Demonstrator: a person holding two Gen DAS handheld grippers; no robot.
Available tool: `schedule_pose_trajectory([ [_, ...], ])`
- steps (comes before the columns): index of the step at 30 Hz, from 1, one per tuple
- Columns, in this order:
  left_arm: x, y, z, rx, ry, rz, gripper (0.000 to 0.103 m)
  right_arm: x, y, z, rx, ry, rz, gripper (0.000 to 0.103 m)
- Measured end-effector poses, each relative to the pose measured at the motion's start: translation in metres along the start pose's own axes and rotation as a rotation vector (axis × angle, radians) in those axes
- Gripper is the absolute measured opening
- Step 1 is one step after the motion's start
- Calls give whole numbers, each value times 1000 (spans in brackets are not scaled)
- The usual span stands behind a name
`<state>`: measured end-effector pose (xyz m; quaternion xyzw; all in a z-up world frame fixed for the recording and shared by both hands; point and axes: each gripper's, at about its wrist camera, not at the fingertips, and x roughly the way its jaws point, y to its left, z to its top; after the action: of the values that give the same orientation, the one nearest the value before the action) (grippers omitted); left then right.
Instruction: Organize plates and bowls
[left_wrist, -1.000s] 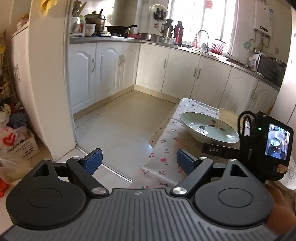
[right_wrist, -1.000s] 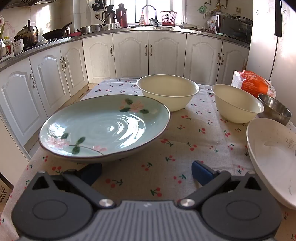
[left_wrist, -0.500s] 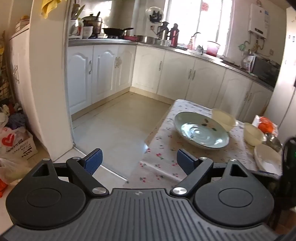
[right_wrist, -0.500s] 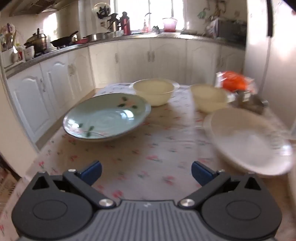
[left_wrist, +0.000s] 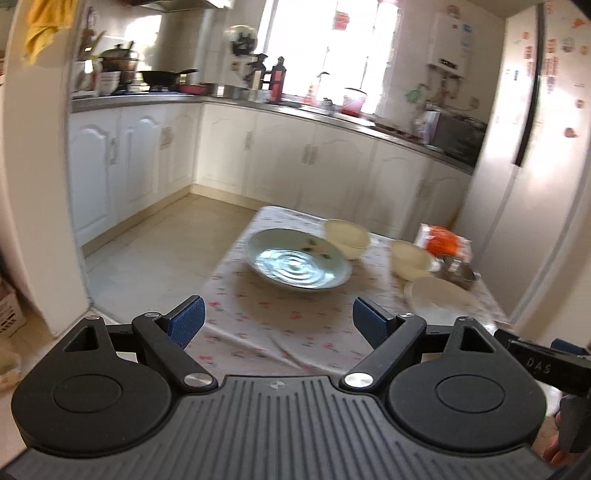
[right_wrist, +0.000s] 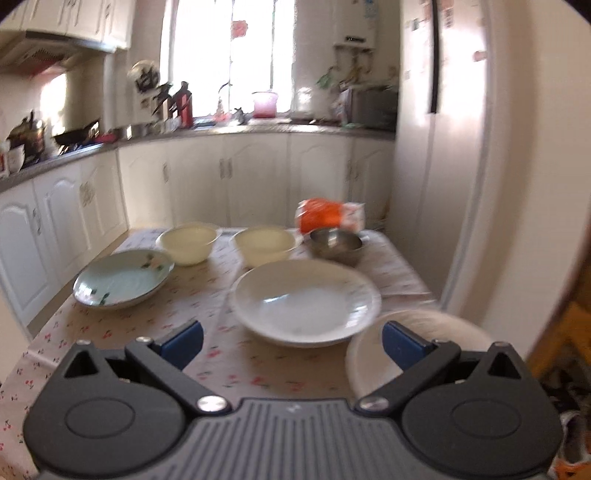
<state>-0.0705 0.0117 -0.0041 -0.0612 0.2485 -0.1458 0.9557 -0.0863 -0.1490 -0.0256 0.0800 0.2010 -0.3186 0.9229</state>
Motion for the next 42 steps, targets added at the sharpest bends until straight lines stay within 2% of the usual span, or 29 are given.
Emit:
schedule_pose_trajectory([
  [8,-16,-5,-14,114,1,-146,103,-50,-54,1,91,-61,-61,102],
  [13,-16,-4,-13,172,-2,-194,103,-76,-80,-3,146,-97,-80,102],
  [20,-29,8,-30,261,-27,-243,103,-104,-102,-8,175,-126,-94,102],
  [26,-41,16,-45,316,-39,-266,103,-117,-108,-11,184,-133,-96,102],
  [30,-38,17,-40,338,-42,-264,103,-120,-107,-12,182,-139,-84,102],
  [38,-33,13,-32,337,-29,-233,103,-120,-100,-16,172,-148,-42,102],
  [40,-29,-6,-26,332,-25,-214,103,-118,-96,-18,171,-143,-28,102],
  [42,-27,-6,-24,329,-18,-203,103,-114,-93,-21,168,-136,-25,102],
])
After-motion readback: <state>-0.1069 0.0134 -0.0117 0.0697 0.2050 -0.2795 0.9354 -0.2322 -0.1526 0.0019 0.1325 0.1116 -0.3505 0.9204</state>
